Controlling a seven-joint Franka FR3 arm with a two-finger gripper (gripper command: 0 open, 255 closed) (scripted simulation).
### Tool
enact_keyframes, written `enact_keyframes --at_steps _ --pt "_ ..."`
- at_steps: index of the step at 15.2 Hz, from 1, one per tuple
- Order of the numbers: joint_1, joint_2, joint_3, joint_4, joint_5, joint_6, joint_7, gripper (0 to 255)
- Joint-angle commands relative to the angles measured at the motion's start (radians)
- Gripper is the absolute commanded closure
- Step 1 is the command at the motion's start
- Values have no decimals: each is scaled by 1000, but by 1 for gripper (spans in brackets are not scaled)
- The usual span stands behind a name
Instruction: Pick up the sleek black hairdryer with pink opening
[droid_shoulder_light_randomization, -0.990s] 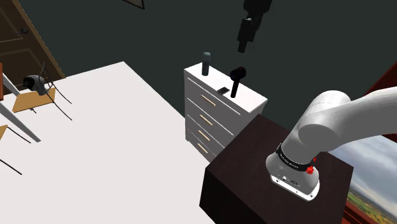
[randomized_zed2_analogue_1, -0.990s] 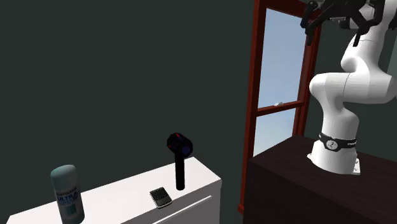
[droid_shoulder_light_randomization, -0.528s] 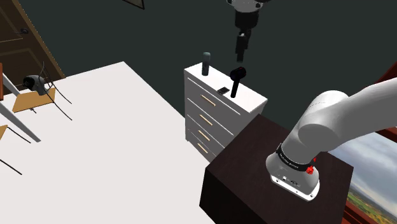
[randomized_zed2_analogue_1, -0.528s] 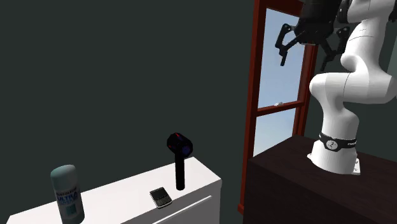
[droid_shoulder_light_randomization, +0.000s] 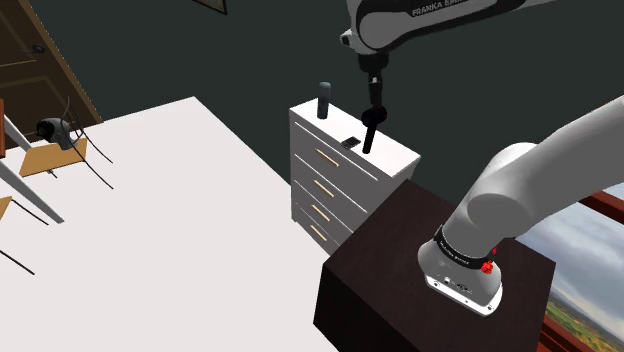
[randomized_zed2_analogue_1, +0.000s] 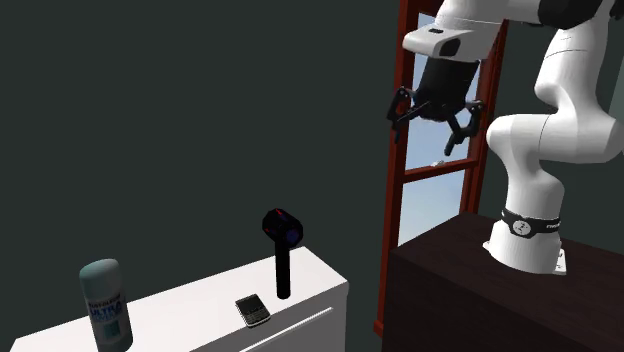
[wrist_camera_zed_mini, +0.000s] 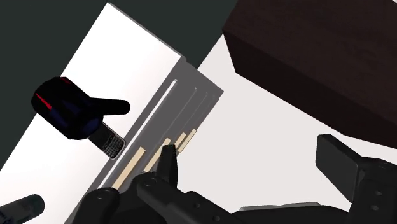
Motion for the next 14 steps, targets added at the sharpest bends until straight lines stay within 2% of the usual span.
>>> enact_keyframes --at_steps 1,8,14 --pt "-7 58 -7 3 -53 33 -37 0" --pt "-45 285 -39 42 -254 158 -136 0" --pt "-76 494 -67 117 -442 247 -188 0"
